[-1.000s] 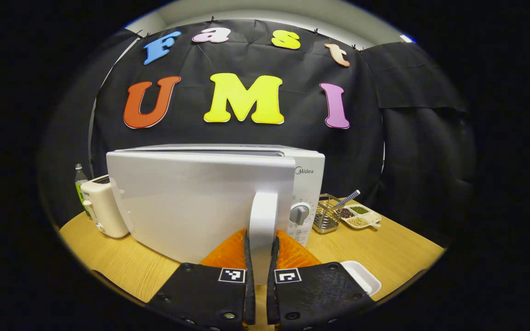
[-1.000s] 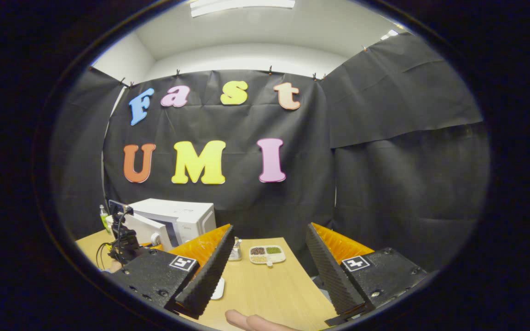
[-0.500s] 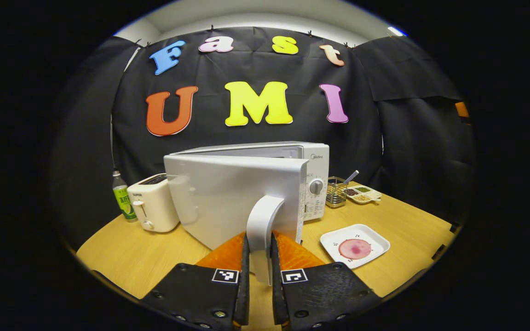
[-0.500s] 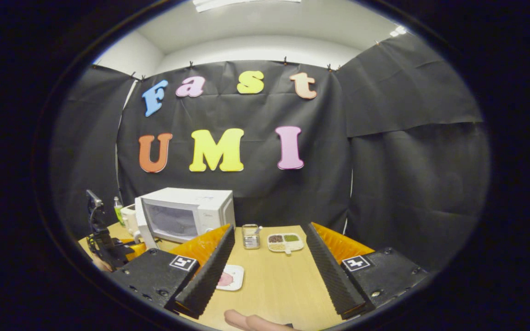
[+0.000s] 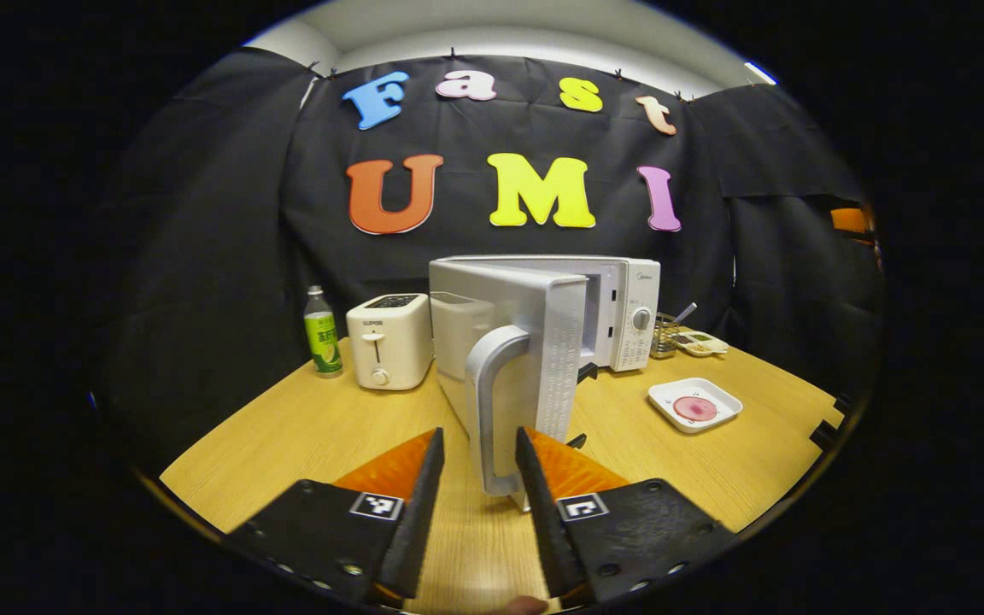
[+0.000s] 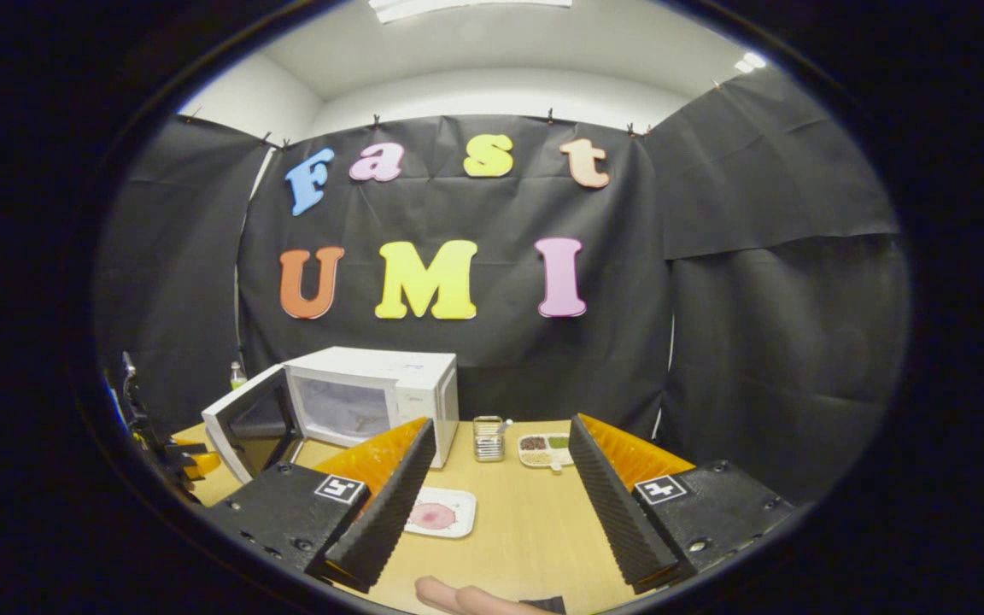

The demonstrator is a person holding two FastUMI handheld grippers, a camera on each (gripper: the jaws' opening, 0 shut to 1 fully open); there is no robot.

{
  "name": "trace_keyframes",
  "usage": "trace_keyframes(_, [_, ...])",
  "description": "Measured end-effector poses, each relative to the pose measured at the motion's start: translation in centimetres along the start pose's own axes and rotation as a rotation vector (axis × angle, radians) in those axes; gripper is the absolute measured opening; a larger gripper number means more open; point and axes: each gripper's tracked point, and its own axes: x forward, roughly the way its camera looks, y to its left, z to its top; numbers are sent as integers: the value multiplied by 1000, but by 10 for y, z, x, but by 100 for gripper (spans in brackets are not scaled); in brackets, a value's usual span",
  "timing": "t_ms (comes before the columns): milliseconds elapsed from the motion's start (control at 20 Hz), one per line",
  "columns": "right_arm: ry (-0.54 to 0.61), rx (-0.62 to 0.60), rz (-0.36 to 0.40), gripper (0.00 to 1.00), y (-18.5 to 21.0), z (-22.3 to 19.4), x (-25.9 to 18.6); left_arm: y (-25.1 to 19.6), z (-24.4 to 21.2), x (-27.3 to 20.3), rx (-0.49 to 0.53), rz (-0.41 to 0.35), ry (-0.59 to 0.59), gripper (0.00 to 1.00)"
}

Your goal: Open the microwave oven with the left hand, put the food in, and close the microwave oven.

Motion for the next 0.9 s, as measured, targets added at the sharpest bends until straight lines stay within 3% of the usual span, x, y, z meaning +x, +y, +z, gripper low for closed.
trace_keyframes(50, [14, -10, 4, 100, 4, -3, 5, 4, 6, -13, -8, 17, -16, 58])
trace_keyframes(100, [30, -23, 11, 100, 9, -8, 11, 9, 14, -26, -7, 44, -37, 94])
trace_keyframes(200, [72, -42, 28, 94, 17, -17, 26, 17, 28, -43, -5, 100, -55, 96])
trace_keyframes(250, [95, -46, 32, 100, 18, -21, 34, 16, 35, -47, -8, 111, -61, 96])
trace_keyframes(350, [152, -54, 43, 96, 18, -34, 53, 5, 58, -60, -37, 104, -89, 96])
trace_keyframes(500, [254, -82, 45, 100, 11, -55, 87, -3, 89, -70, -29, 119, -143, 95])
trace_keyframes(900, [722, 29, 201, 97, 24, -153, 162, -20, 148, -58, -31, 147, -210, 95])
